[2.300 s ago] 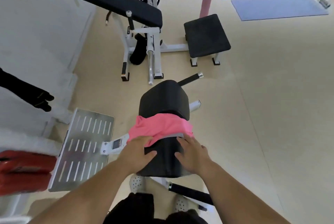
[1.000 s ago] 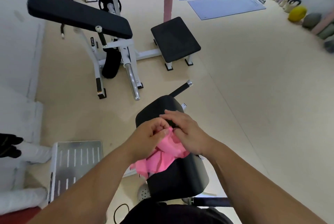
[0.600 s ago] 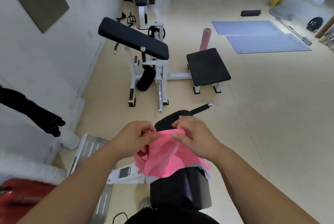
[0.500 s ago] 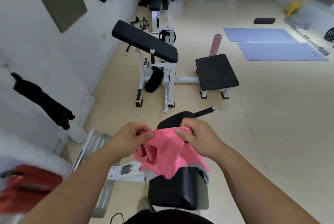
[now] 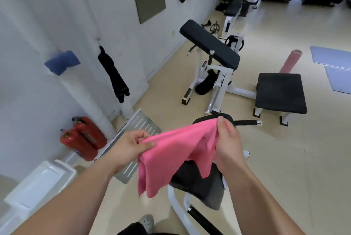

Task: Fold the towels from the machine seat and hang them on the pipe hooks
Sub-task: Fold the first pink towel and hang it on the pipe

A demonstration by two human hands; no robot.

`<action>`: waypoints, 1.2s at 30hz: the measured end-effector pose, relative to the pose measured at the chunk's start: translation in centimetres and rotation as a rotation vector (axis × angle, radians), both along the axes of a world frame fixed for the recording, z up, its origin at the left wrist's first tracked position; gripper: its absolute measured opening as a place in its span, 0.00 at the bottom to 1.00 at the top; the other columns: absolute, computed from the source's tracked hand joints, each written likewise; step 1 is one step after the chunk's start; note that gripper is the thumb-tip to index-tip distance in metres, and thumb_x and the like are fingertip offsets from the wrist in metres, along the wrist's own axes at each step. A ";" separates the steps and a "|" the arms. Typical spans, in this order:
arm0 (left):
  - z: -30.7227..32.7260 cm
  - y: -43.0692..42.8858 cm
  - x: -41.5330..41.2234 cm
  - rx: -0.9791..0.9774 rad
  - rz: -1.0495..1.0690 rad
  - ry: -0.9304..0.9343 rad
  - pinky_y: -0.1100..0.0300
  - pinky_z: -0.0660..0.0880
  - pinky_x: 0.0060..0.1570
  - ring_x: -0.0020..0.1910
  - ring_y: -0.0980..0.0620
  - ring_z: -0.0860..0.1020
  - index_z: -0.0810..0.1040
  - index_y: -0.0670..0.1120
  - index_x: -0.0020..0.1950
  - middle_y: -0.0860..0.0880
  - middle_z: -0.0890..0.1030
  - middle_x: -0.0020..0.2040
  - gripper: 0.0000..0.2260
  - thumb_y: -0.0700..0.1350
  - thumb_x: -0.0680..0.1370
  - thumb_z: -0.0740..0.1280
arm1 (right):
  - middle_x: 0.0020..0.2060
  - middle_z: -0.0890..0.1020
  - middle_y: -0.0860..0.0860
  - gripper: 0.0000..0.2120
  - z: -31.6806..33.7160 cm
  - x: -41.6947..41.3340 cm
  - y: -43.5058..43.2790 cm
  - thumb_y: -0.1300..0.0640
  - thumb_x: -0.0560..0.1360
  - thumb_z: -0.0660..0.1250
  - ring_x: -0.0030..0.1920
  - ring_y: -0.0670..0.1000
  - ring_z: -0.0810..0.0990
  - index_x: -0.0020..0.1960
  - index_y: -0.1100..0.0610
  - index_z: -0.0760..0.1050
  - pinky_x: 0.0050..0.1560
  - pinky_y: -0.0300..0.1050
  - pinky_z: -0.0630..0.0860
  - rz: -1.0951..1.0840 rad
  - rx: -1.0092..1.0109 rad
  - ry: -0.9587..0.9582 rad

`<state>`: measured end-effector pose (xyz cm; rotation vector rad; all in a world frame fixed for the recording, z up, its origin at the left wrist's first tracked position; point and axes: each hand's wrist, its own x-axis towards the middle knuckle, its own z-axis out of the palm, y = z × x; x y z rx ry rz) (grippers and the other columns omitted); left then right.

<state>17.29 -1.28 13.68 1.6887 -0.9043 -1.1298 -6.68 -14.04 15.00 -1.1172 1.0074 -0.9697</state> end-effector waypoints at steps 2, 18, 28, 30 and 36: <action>0.1 2.1 0.8 0.004 0.098 0.028 0.62 0.69 0.30 0.34 0.49 0.73 0.80 0.43 0.40 0.43 0.77 0.35 0.12 0.49 0.67 0.78 | 0.39 0.76 0.58 0.20 0.4 0.5 0.2 0.49 0.84 0.58 0.40 0.51 0.74 0.50 0.67 0.71 0.44 0.47 0.70 -0.056 0.026 -0.021; 2.4 8.2 5.9 -0.197 -0.014 -0.012 0.64 0.74 0.34 0.34 0.54 0.77 0.80 0.34 0.47 0.48 0.81 0.35 0.03 0.35 0.78 0.71 | 0.42 0.85 0.52 0.06 1.5 14.0 9.6 0.56 0.81 0.67 0.44 0.51 0.84 0.50 0.53 0.82 0.50 0.53 0.80 0.841 -0.374 0.445; -1.7 16.9 20.0 -0.032 0.059 -0.044 0.53 0.72 0.39 0.35 0.48 0.76 0.81 0.39 0.46 0.34 0.80 0.39 0.13 0.48 0.71 0.76 | 0.40 0.83 0.59 0.11 0.0 21.7 13.4 0.53 0.82 0.65 0.34 0.49 0.82 0.45 0.58 0.80 0.35 0.47 0.79 0.185 -0.142 0.499; -2.6 18.1 22.0 -0.014 0.104 -0.091 0.59 0.69 0.33 0.31 0.55 0.73 0.82 0.43 0.44 0.43 0.79 0.34 0.07 0.45 0.75 0.76 | 0.40 0.82 0.64 0.13 -0.8 22.6 13.7 0.54 0.81 0.64 0.34 0.51 0.81 0.45 0.64 0.78 0.38 0.49 0.78 0.062 -0.165 0.557; -2.5 19.6 23.9 -0.088 0.165 -0.090 0.64 0.69 0.33 0.32 0.58 0.75 0.83 0.49 0.40 0.53 0.80 0.33 0.06 0.43 0.77 0.74 | 0.47 0.84 0.48 0.10 -1.7 25.4 16.8 0.48 0.79 0.66 0.50 0.54 0.82 0.56 0.52 0.80 0.51 0.52 0.78 0.268 -0.168 0.765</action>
